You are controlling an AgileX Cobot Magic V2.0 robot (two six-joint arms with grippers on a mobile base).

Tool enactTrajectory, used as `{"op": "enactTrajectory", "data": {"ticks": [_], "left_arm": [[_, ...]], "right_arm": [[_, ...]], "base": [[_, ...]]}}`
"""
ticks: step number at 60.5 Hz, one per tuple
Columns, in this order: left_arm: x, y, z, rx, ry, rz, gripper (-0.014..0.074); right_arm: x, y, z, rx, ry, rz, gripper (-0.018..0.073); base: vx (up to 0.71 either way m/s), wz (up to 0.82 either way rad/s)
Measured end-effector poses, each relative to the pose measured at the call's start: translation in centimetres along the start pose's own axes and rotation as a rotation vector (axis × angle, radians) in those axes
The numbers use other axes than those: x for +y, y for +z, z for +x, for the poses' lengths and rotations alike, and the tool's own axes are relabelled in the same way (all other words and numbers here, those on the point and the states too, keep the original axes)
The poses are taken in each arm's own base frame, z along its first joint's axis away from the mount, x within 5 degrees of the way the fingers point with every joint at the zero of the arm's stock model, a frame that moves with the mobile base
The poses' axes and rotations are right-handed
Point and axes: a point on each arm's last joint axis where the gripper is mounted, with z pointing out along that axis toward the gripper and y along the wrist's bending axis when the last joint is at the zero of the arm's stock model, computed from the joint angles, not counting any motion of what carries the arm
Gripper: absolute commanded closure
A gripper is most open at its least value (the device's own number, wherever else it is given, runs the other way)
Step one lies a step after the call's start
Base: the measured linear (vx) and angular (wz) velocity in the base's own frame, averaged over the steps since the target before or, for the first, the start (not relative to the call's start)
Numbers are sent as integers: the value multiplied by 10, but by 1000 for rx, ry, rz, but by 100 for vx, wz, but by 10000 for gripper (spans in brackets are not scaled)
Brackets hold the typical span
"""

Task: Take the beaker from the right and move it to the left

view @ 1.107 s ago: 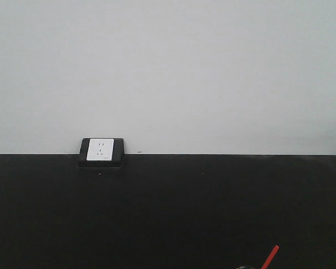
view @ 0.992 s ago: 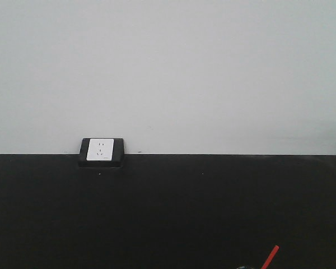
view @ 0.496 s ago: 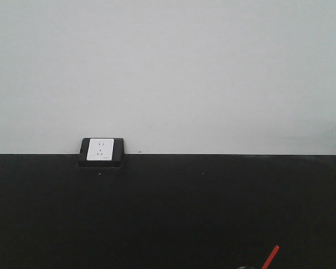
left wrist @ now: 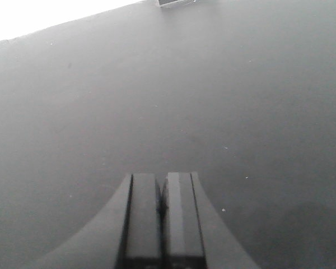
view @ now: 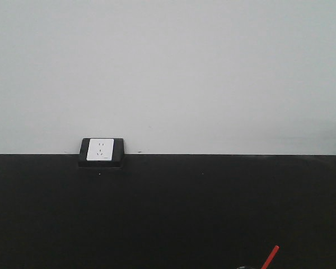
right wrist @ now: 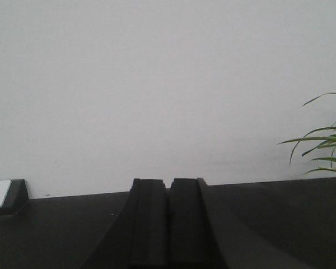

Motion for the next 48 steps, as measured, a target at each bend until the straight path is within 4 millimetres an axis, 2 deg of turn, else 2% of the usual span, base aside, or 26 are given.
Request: {"op": "enactTrajectory", "data": {"ticks": [12,23,32,36,43,48], "left_arm": [[0,0,0,0,0,0,603],[0,0,0,0,0,0,603],[0,0,0,0,0,0,603],[0,0,0,0,0,0,603],[0,0,0,0,0,0,603],[0,0,0,0,0,0,603]], "right_arm": [[0,16,3,5,5,-4,535],[1,23,6,15,-42,-15,423],[3,23,6,11,-124,-33,250],[3,23,6,8,-154,-41,135],[4,23,6,6,-172,-45,-26],[4,23,6,6,-172,-45,-109]], "base": [[0,0],[0,0],[0,0],[0,0],[0,0],[0,0]]}}
